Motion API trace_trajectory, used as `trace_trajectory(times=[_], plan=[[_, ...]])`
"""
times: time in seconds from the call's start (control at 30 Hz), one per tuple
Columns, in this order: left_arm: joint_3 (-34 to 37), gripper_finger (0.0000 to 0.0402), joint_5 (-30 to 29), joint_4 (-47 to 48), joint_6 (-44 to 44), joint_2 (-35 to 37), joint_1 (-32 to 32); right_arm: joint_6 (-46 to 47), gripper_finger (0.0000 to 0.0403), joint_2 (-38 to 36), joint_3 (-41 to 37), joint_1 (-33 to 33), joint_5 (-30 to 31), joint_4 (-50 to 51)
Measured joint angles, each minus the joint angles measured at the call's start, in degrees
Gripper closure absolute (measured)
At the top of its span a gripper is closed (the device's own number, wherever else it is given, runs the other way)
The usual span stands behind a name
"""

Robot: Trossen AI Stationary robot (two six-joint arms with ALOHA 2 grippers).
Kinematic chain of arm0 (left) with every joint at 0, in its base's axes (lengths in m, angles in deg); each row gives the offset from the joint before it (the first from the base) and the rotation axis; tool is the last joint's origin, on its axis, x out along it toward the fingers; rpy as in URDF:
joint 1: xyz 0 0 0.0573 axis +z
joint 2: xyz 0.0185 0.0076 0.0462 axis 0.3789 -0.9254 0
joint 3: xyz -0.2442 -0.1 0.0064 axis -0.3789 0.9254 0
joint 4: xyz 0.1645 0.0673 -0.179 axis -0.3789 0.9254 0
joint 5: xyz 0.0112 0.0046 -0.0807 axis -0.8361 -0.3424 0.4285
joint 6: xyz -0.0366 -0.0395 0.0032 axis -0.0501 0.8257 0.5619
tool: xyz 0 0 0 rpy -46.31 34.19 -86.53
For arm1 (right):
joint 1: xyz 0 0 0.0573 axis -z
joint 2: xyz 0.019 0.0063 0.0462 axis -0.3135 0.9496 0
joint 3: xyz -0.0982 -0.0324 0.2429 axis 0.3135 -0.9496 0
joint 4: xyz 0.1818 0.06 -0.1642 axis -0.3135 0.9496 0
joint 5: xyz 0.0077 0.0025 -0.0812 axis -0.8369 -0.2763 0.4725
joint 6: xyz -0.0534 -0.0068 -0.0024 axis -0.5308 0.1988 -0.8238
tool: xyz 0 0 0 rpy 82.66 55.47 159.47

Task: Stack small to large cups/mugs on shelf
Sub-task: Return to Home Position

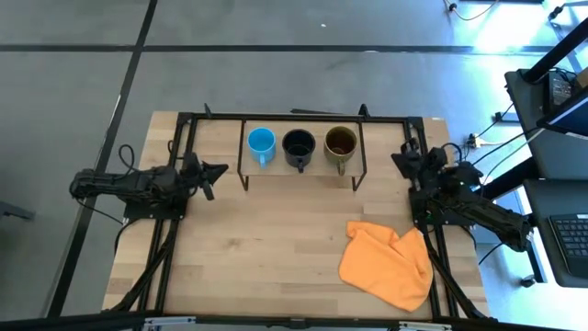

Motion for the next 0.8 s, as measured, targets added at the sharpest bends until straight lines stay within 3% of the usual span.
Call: trace_trajectory(times=[0.33, 0.53, 0.8], plan=[[0.0, 0.0385, 0.1, 0.2, -5.9, -4.6, 0.0, 0.3, 0.038, 0.2, 0.1, 0.0, -2.0, 15.2], [0.0, 0.0385, 3.0, 0.2, -11.9, -5.2, 0.0, 0.4, 0.038, 0.3, 0.0, 0.0, -2.2, 25.2], [0.0, 0.0386, 3.0, 0.2, -12.1, -5.2, 0.0, 0.3, 0.038, 0.2, 0.0, 0.0, -2.2, 27.7]])
